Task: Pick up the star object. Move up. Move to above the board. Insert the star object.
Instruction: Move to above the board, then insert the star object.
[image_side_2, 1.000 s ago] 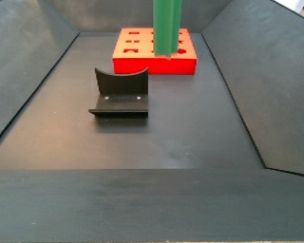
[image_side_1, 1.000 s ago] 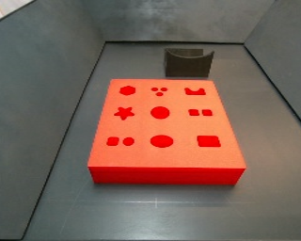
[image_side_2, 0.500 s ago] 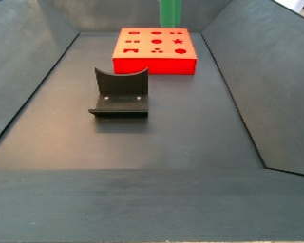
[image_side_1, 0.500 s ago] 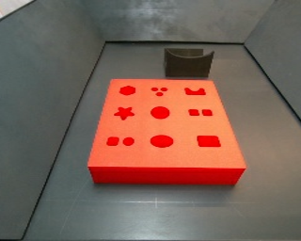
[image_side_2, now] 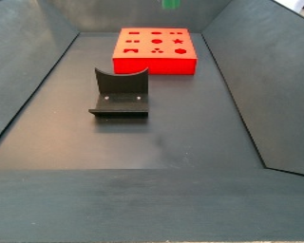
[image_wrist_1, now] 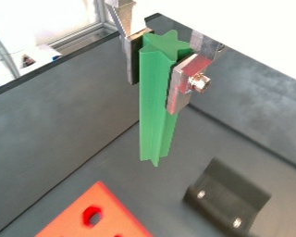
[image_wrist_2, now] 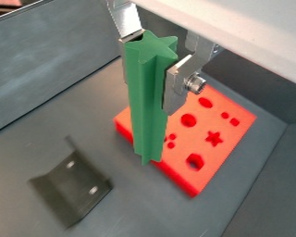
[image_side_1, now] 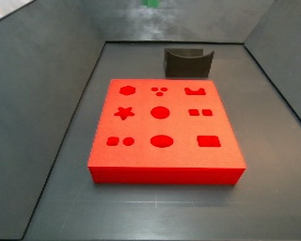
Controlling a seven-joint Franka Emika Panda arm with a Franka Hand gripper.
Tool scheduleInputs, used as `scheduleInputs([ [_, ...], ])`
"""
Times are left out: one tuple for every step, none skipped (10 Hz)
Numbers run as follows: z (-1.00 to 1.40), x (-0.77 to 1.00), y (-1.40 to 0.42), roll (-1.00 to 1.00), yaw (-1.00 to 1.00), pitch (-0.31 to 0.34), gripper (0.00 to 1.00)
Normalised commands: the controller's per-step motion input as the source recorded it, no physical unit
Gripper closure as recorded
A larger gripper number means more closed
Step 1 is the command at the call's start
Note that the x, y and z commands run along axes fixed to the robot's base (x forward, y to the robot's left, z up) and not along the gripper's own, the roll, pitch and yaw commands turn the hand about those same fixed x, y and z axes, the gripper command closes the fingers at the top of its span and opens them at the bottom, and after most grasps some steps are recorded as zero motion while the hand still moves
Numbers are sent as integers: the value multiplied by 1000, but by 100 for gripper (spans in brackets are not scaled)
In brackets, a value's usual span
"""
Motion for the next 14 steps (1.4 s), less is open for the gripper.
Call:
scheduleInputs([
  [68,-128,-1000,-3,7,1,100],
  [69,-130,-1000,-16,5,5,100],
  [78,-129,-1000,-5,10,6,100],
  [89,-126,-1000,-3,7,15,100],
  [102,-118,-1000,5,6,22,100],
  [100,-84,-871,-7,12,37,100],
  [68,-41,-601,-2,9,56,100],
  [44,10,-322,0,10,73,100],
  [32,28,-201,1,10,82,100],
  [-31,0,0,0,0,0,100],
  [-149,0,0,0,29,0,100],
  [-246,0,-49,0,194,0,100],
  [-289,0,-63,0,423,0,100],
  [-343,0,-94,0,600,0,100],
])
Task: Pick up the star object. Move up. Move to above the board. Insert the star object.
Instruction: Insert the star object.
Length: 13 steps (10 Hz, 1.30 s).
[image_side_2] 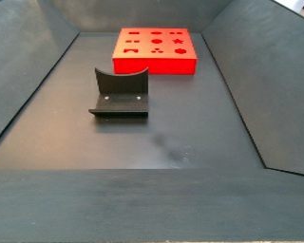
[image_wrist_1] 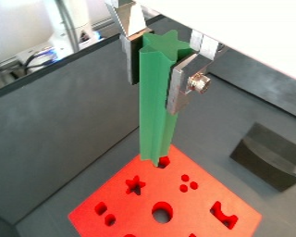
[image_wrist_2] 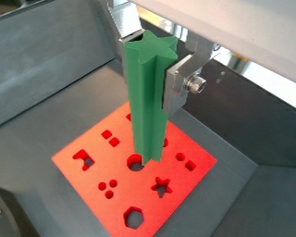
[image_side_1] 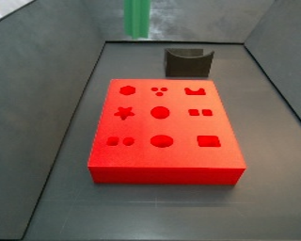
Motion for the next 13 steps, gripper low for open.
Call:
scheduleInputs([
  [-369,20,-103,0,597,0,100],
  [-383,40,-63,0,629,0,100],
  [-406,37,-11,3,569,0,100],
  [-409,0,0,23,483,0,100],
  [-414,0,0,30,420,0,100],
  [-437,0,0,64,403,0,100],
  [-497,0,-26,119,377,0,100],
  [-566,46,-57,154,334,0,100],
  [-631,71,-111,184,294,0,100],
  [-651,54,-197,200,223,0,100],
  [-611,34,-246,203,129,-9,100],
  [-491,0,-220,171,91,-16,100],
  [0,0,0,-19,0,0,100],
])
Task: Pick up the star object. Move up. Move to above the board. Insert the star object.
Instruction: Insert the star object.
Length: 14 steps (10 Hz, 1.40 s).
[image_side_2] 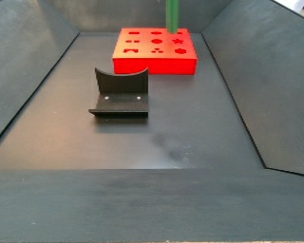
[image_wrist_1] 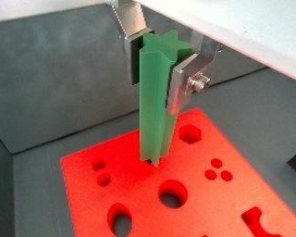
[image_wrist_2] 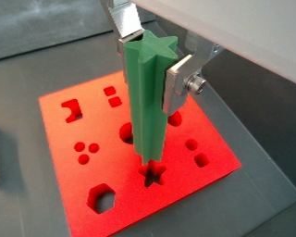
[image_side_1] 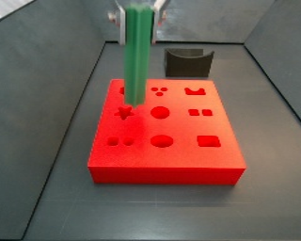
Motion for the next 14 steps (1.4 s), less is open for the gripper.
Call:
scheduleInputs([
  [-120,0,0,7,0,0,100],
  [-314,-20,0,97,0,0,100],
  [-300,-91,-117,123,0,-10,100],
  [-37,9,-29,39,49,0,100],
  [-66,51,0,21,46,-1,100],
  [-106,-43,0,6,23,-10,100],
  [-111,-69,0,0,0,-4,100],
  [-91,-63,0,6,0,-4,100],
  [-106,-80,0,6,0,0,100],
  [-106,-89,0,10,0,0,100],
  [-63,-31,0,6,0,-1,100],
  [-46,0,0,0,0,-9,100],
  [-46,0,0,0,0,-24,100],
  [-54,0,0,3,0,-19,100],
])
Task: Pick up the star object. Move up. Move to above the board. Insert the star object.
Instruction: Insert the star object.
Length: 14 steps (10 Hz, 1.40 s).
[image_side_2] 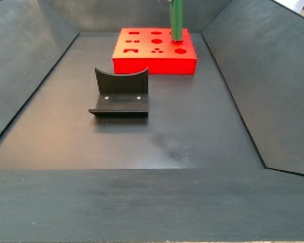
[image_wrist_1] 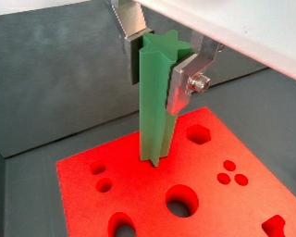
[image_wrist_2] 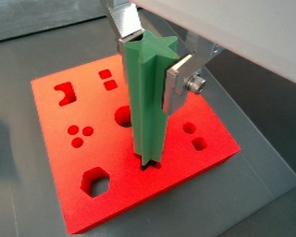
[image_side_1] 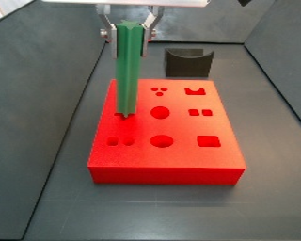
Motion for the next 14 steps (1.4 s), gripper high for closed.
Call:
scheduleInputs([
  [-91,0,49,0,0,-19,100],
  [-117,0,43,0,0,-19,100],
  [-151,0,40,0,0,-20,100],
  [-183,0,0,23,0,-16,100],
  [-191,0,0,49,0,-1,100],
  [-143,0,-14,53,0,-4,100],
  [-123,0,-126,71,-29,-24,100],
  [-106,-9,-160,80,-49,-37,100],
  [-123,0,-143,76,-51,-41,100],
  [-100,0,-117,67,-51,-41,100],
  [-109,0,-9,54,-69,-71,100],
  [-114,0,0,49,-103,-123,100],
  [-126,0,0,66,-137,-177,100],
  [-137,-23,0,83,-129,-197,100],
])
